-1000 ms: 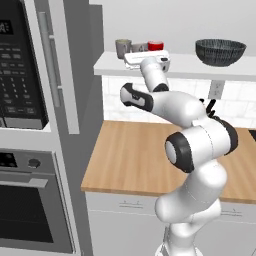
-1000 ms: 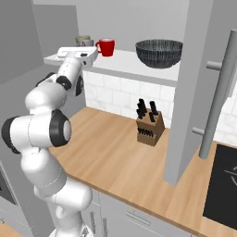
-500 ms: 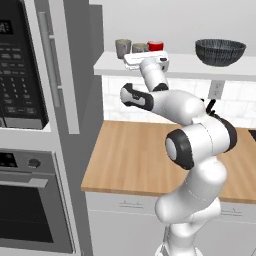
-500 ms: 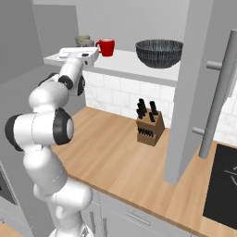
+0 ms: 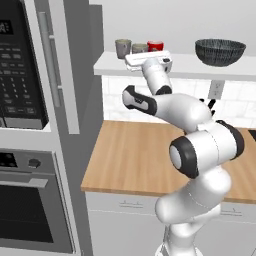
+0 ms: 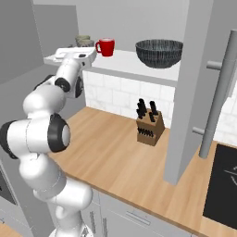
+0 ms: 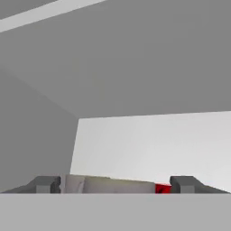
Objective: Gather all objects into one cabinet and sort the glasses and bowls to opposite sides.
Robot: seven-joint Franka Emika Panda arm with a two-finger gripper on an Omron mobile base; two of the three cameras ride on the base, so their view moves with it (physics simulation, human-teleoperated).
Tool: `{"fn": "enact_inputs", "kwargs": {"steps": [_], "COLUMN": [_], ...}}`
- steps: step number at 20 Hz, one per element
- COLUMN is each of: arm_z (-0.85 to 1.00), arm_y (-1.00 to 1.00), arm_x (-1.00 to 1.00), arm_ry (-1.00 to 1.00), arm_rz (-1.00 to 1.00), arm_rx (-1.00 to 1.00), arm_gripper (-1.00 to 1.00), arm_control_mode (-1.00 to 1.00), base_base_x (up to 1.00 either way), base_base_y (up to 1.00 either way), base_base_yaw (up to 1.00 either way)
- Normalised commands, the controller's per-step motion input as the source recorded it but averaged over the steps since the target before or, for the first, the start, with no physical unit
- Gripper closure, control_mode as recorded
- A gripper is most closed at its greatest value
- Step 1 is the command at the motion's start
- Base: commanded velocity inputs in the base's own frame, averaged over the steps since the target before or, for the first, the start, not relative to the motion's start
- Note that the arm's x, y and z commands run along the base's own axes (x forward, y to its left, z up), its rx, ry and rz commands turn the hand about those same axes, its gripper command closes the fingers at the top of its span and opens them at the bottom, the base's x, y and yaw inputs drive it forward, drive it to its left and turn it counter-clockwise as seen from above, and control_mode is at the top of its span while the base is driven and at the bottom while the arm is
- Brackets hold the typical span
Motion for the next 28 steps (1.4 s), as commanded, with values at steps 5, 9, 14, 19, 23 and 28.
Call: {"fn": "enact_inputs", "kwargs": {"steps": [5,9,14,19,23,28], "arm_z": [-0.02,-0.02,0.0,0.0,-0.2,-0.31], "arm_y": [0.0,0.0,0.01,0.07,0.09,0.1], "arm_x": [-0.5,-0.92,-1.0,-1.0,-1.0,-1.0], "arm_ry": [-0.04,0.01,0.02,0.0,0.0,0.0], "arm_rz": [-0.06,-0.14,-0.11,-0.06,-0.05,-0.05], "arm_rx": [0.02,0.04,0.05,0.05,0.04,0.03], "arm_gripper": [-1.0,-1.0,-1.0,-1.0,-1.0,-1.0], "arm_control_mode": [-1.0,-1.0,-1.0,-1.0,-1.0,-1.0], "base_base_x": [0.0,0.0,0.0,0.0,0.0,0.0], "base_base_y": [0.0,0.0,0.0,0.0,0.0,0.0], "base_base_yaw": [0.0,0.0,0.0,0.0,0.0,0.0]}}
